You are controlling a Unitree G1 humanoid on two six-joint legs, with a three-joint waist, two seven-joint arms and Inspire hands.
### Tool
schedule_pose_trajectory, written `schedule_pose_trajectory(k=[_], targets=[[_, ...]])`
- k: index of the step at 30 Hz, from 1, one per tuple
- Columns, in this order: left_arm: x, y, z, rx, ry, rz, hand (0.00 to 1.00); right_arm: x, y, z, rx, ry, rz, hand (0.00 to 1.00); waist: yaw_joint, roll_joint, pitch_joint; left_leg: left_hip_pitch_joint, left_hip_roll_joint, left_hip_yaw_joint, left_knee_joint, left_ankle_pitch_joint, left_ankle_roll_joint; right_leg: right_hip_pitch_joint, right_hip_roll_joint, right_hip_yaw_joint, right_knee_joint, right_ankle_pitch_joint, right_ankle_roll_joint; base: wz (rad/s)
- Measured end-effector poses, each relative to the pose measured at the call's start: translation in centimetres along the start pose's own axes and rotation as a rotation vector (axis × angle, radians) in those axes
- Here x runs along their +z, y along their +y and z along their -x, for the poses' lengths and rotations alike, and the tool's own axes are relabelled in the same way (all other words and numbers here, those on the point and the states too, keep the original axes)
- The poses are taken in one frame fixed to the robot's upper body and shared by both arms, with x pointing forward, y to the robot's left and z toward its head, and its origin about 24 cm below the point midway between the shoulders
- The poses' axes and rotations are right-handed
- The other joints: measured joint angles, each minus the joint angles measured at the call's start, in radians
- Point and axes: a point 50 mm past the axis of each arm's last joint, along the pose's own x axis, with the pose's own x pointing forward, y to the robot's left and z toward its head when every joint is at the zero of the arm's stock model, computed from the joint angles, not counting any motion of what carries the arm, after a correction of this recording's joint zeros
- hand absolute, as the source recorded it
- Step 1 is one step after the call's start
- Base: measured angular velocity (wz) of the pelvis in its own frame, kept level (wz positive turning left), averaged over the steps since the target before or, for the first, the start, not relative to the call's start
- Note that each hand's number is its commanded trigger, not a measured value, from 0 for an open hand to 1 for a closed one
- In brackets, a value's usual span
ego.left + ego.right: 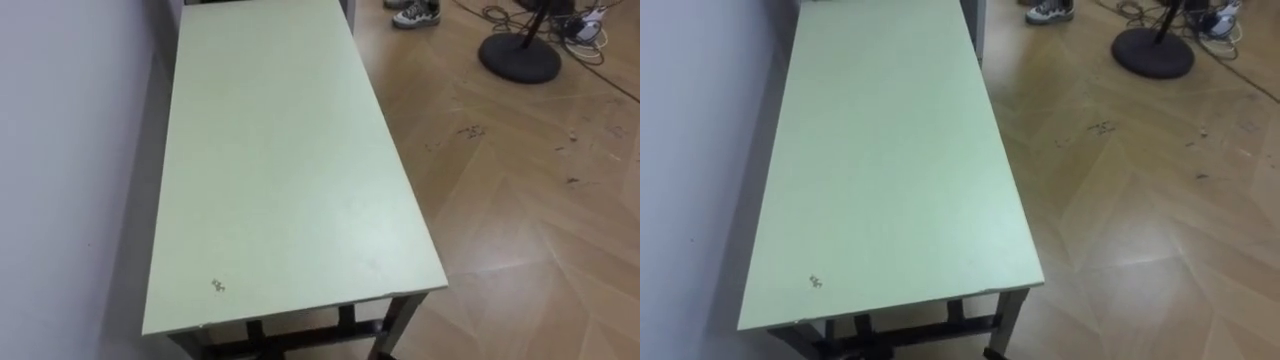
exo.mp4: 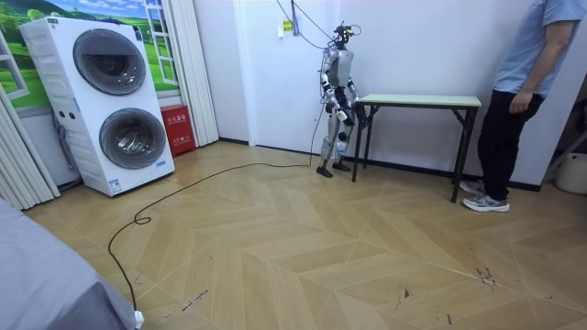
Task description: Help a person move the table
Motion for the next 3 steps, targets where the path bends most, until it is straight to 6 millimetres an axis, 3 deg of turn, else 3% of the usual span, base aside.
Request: schedule_pose_trajectory(k=[1, 3], targets=[[-0.16, 0.15, -0.02, 0.022, 0.003, 0.000, 0.00, -0.17, -0.17, -0.03, -0.018, 0.007, -0.005, 0.00, 0.001, 0.000, 0.0015, 0.006, 0.000, 0.000, -0.001, 0.000, 0.000, 0.005, 0.000, 0.000, -0.001, 0.000, 0.000, 0.00], [-0.88, 0.78, -0.03, 0.112, 0.010, 0.011, 0.00, -0.75, -1.05, -0.04, -0.110, 0.023, -0.036, 0.00, 0.003, -0.001, -0.0035, 0.011, 0.001, 0.000, -0.001, -0.001, -0.002, 0.009, 0.001, -0.006, -0.001, 0.000, 0.000, 0.00]])
